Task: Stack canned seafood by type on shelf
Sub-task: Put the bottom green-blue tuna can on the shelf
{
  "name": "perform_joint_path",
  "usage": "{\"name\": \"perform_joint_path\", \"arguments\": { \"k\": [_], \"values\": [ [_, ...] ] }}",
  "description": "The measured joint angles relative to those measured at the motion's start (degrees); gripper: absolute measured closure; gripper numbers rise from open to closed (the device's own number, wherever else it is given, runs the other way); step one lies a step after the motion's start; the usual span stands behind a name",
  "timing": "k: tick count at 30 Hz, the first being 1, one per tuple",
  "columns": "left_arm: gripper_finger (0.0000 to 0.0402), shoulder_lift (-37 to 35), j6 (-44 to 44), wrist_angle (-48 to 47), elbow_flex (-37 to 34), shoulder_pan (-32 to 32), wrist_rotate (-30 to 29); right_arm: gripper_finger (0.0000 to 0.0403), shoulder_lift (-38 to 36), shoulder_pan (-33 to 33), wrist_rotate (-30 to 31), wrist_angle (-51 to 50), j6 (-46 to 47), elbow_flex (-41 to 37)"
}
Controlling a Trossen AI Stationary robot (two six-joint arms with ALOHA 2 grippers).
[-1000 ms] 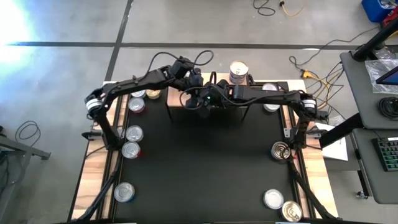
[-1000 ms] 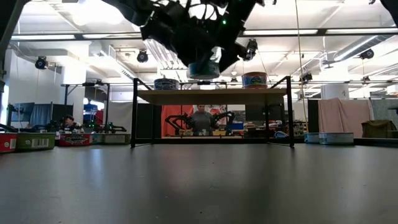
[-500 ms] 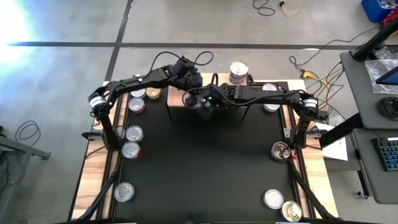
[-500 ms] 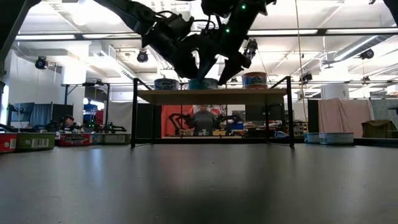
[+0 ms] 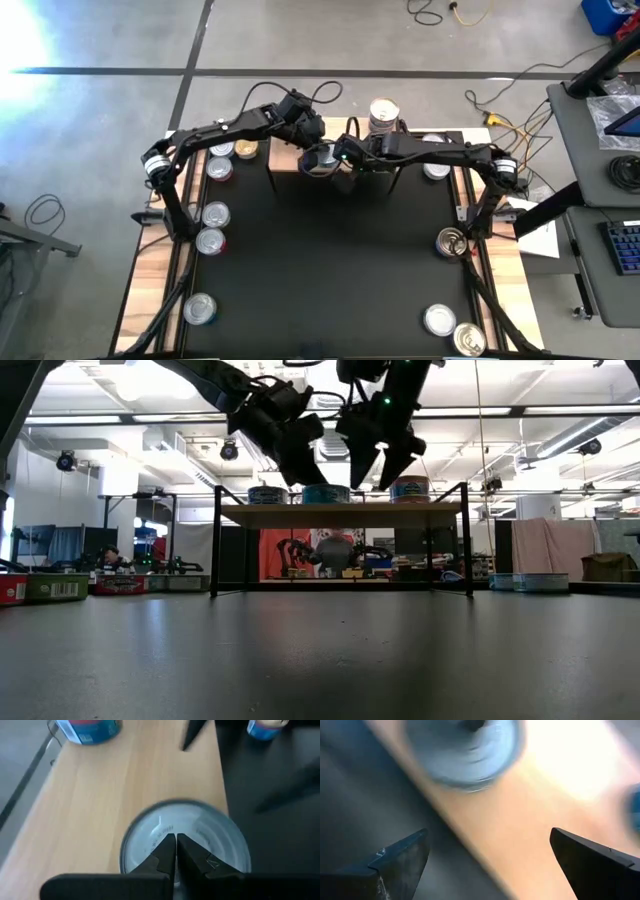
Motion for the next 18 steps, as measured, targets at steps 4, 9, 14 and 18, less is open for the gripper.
{"name": "perform_joint_path", "arguments": {
  "k": [4,9,14,18],
  "values": [
    [0.0400,-4.13,-1.62,0.46,2.24,-0.11,0.75,0.0003,0.07,-0.03,9.69,1.94,-0.74,0.00],
    [0.0400,-12.81,-3.57,-4.44,3.44,-0.02,5.58,0.0003,1.43,-0.14,6.87,1.99,5.08,-0.07],
    [0.0400,-25.32,-3.25,-5.04,2.58,0.28,6.56,0.0003,2.79,0.26,2.35,2.82,13.73,-0.26],
    [0.0400,-31.78,-2.87,-5.21,1.60,0.39,3.58,0.0003,4.20,0.24,0.50,8.20,14.17,-0.33]
  ]
}}
